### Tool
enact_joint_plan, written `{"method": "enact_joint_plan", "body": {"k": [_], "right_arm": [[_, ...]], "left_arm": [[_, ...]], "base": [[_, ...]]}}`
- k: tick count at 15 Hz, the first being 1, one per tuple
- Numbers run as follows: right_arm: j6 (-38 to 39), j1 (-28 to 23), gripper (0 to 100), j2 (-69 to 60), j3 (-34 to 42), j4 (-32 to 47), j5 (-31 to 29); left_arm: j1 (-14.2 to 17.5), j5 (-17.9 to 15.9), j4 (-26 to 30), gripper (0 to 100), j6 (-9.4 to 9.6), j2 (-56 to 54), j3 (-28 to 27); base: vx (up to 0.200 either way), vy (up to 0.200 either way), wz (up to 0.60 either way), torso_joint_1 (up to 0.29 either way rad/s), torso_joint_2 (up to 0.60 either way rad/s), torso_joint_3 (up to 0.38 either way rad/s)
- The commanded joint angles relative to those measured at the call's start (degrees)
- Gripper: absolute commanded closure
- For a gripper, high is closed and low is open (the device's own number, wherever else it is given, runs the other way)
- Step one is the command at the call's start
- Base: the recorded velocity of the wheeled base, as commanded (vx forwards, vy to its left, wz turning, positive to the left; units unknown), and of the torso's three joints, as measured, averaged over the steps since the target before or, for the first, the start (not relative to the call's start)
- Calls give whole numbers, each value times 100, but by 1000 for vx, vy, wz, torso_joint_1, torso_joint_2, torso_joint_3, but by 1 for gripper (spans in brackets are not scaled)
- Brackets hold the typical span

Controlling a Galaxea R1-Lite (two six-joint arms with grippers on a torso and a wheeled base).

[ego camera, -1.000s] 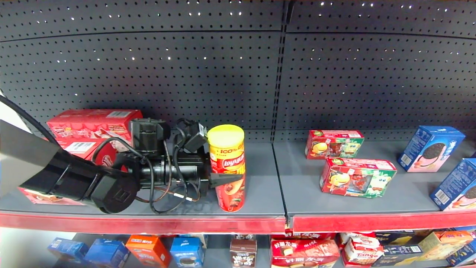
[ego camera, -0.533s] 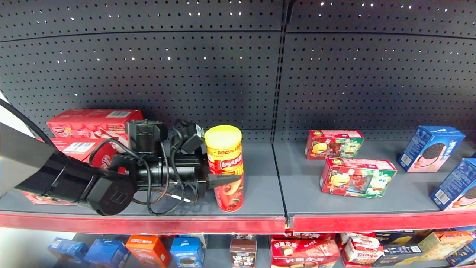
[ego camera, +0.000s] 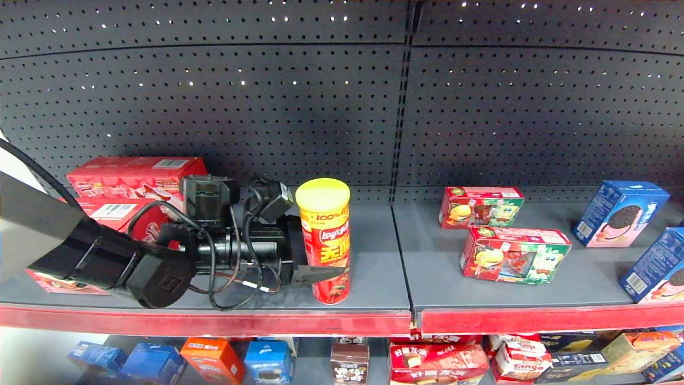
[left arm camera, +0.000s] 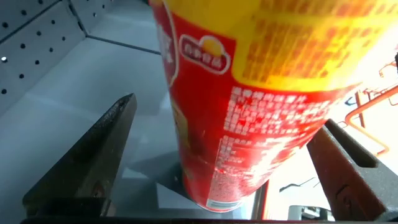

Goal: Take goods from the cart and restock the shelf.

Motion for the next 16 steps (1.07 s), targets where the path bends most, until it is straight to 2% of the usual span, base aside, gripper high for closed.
{"method": "enact_joint_plan", "body": {"k": [1, 6, 9, 14, 16], "right_arm": [[-3, -1, 100, -2, -11, 1, 1], [-12, -1, 100, -2, -47, 1, 89], [-3, -1, 100, -2, -82, 1, 89], [-3, -1, 100, -2, -82, 1, 89], [-3, -1, 100, -2, -108, 1, 89]], "left_arm": [[3, -7, -20, 0, -14, -79, 13], [117, 98, -11, 0, 4, -255, 101], [188, 107, -11, 0, 30, -413, 382], [381, 195, -11, 0, 48, -501, 461], [548, 195, -11, 0, 48, -712, 716]], "base": [[0, 0, 0, 0, 0, 0], [0, 0, 0, 0, 0, 0], [0, 0, 0, 0, 0, 0], [0, 0, 0, 0, 0, 0], [0, 0, 0, 0, 0, 0]]}}
